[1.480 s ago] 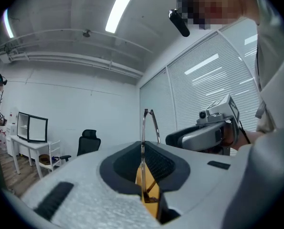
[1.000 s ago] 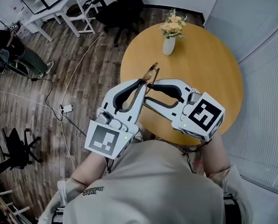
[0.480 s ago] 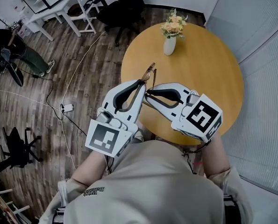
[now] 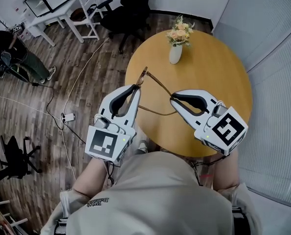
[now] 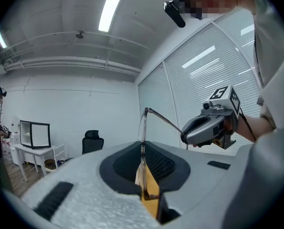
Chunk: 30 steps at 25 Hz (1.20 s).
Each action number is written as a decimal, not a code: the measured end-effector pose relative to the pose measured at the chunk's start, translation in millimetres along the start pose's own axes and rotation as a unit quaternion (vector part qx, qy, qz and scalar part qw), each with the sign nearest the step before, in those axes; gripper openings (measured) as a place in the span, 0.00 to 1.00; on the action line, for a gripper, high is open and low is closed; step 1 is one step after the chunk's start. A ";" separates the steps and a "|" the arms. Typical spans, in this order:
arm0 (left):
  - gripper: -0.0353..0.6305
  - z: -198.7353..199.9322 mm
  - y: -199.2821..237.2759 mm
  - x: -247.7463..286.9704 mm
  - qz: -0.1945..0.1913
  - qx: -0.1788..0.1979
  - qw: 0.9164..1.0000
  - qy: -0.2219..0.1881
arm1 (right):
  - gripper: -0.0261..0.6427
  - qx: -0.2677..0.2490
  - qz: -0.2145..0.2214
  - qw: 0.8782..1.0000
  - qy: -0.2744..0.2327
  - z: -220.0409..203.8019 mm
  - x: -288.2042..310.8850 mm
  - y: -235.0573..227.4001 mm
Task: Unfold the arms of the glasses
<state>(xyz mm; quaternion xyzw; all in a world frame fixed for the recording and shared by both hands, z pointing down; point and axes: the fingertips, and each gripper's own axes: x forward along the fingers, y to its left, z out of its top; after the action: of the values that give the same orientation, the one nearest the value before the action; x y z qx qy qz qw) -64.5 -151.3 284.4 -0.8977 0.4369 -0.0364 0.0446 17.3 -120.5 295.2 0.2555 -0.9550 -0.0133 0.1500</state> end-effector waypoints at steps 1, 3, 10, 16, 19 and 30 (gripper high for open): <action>0.11 -0.5 0.7 0.1 0.002 0.001 1.000 0.002 | 0.11 -0.003 -0.007 1.000 -0.002 2.2 -3.7 -4.0; 0.11 -2.5 0.4 1.1 0.002 0.003 1.000 0.006 | 0.11 -0.007 -0.020 1.000 -0.006 6.6 -10.0 -11.8; 0.11 -14.3 -3.8 3.6 -0.003 0.021 1.000 0.024 | 0.11 -0.029 -0.051 0.998 -0.001 11.1 -23.2 -29.7; 0.11 -15.7 6.4 5.5 0.011 0.024 0.999 0.029 | 0.11 -0.027 -0.047 0.999 0.001 8.8 -13.5 -28.9; 0.11 -16.2 17.3 4.3 0.020 0.040 0.999 0.024 | 0.11 -0.018 -0.046 0.999 -0.009 12.1 -8.0 -27.2; 0.11 21.9 77.5 -10.4 0.093 0.056 0.994 -0.023 | 0.11 0.014 -0.111 0.989 -0.098 49.2 -29.3 -53.7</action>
<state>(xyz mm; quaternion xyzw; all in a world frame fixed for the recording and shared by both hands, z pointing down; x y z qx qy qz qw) -129.2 -189.7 253.7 -0.8501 0.5142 -0.0359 0.1082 52.9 -155.3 234.5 0.3597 -0.9308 -0.0414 0.0496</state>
